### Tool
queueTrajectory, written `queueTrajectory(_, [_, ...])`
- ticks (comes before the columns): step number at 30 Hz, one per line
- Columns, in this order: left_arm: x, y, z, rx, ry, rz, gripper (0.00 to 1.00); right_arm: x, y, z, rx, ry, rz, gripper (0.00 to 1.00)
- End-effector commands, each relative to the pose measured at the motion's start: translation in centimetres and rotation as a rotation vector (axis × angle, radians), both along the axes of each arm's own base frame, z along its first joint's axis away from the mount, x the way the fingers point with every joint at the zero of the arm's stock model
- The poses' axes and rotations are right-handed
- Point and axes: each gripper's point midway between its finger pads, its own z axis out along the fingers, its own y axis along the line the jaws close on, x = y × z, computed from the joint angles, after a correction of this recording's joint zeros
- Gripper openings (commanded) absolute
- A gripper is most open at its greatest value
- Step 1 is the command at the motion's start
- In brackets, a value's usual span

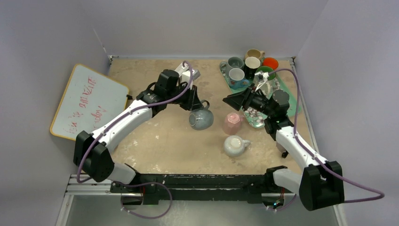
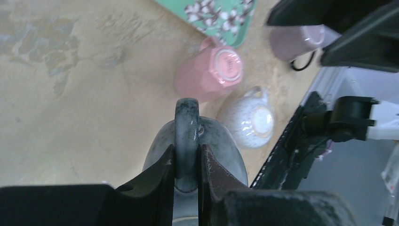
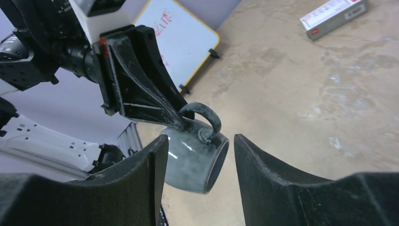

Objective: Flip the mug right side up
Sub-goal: Turn over the cup at the center of the board.

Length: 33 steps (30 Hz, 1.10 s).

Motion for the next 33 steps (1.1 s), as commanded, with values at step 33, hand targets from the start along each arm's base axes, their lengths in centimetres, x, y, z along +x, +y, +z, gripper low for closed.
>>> queueTrajectory(33, [-5.5,-2.8,14.5,-0.564,-0.266,-0.257,0.0,-5.4,6.4,3.5,0.233,-0.127,0.463,0.42])
